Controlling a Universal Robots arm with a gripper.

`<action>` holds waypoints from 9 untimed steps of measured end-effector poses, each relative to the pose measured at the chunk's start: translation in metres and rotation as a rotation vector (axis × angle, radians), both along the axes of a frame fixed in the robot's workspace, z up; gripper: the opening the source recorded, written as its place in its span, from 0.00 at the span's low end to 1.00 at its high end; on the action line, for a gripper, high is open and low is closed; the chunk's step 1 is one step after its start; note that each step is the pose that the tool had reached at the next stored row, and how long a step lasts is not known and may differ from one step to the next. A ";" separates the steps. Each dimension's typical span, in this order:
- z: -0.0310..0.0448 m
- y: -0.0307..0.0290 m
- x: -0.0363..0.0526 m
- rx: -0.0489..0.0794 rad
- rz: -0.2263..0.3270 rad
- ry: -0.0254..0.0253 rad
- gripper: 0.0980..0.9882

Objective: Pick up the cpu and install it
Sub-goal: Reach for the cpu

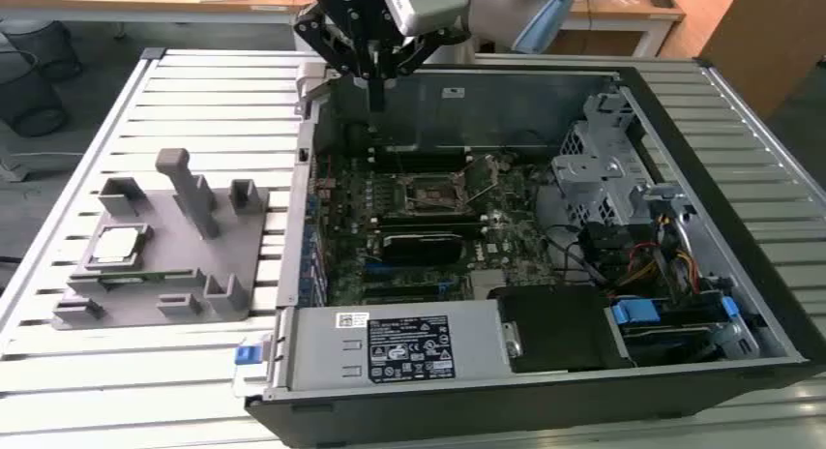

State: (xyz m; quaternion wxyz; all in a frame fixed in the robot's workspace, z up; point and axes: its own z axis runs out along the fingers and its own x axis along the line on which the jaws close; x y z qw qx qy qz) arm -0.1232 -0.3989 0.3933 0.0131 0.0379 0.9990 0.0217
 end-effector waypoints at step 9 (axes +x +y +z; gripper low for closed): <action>0.0000 0.0000 -0.0033 0.000 0.000 0.0000 0.01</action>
